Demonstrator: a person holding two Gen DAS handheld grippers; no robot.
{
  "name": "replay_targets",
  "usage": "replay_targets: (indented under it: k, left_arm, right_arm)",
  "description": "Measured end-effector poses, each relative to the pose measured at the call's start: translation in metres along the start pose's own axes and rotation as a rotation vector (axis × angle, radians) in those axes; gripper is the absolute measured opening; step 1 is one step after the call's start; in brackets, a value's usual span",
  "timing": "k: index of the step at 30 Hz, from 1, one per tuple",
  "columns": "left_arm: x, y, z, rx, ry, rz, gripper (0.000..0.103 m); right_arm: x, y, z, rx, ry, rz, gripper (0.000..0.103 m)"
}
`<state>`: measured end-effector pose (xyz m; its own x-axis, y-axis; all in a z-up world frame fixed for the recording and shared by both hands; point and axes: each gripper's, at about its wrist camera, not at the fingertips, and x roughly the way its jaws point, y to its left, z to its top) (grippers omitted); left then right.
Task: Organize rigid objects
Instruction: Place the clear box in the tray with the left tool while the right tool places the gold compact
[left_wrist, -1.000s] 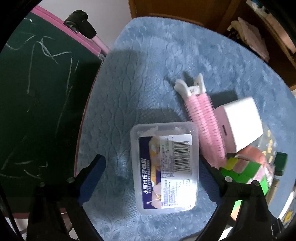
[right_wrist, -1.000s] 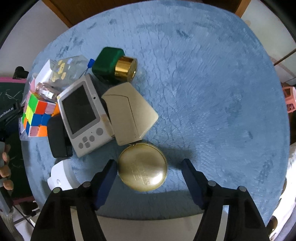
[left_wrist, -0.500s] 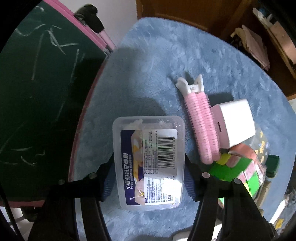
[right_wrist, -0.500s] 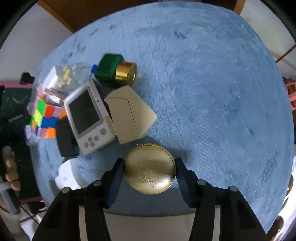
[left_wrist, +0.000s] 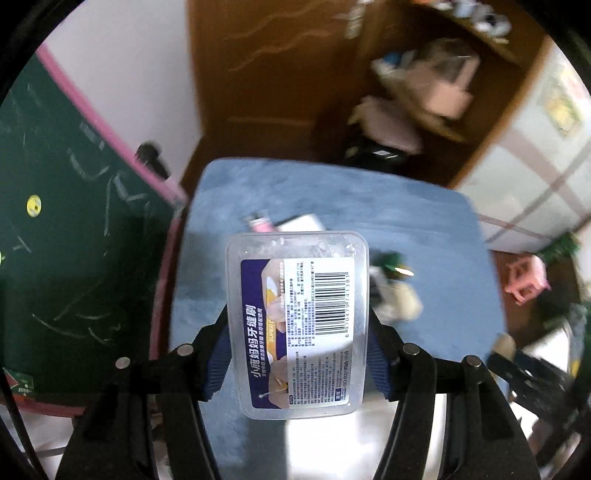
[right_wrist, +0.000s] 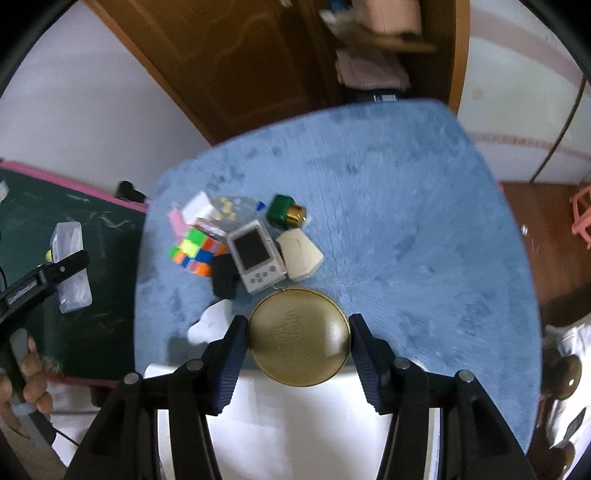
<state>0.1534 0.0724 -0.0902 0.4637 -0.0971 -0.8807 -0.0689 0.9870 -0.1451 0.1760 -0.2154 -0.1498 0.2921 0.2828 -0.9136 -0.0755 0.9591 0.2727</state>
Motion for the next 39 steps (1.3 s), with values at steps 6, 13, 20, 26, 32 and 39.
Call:
replay_targets:
  k: [6,13,20,26,32,39]
  left_arm:
    - [-0.036,-0.061,-0.049,0.177,-0.054,-0.037,0.065]
    - [-0.016,-0.086,-0.101,0.213,0.067,-0.049,0.065]
    - [0.029,-0.094,-0.144,0.258,0.132,0.054,0.065]
    - [0.052,-0.089,-0.174,0.253,0.187,0.079,0.066]
    - [0.062,-0.091,-0.187,0.273,0.228,0.081,0.067]
    - [0.062,-0.092,-0.188,0.265,0.26,0.064,0.093]
  right_arm:
    - [-0.061,0.005,-0.041,-0.093,-0.082,0.009,0.055]
    - [-0.076,0.0,-0.093,-0.186,-0.076,-0.03,0.055]
    - [-0.034,-0.014,-0.144,-0.223,0.044,-0.042,0.055]
    - [0.002,-0.029,-0.169,-0.219,0.144,-0.069,0.055]
    - [0.018,-0.034,-0.175,-0.221,0.188,-0.095,0.055]
    - [0.026,-0.031,-0.174,-0.233,0.224,-0.104,0.074]
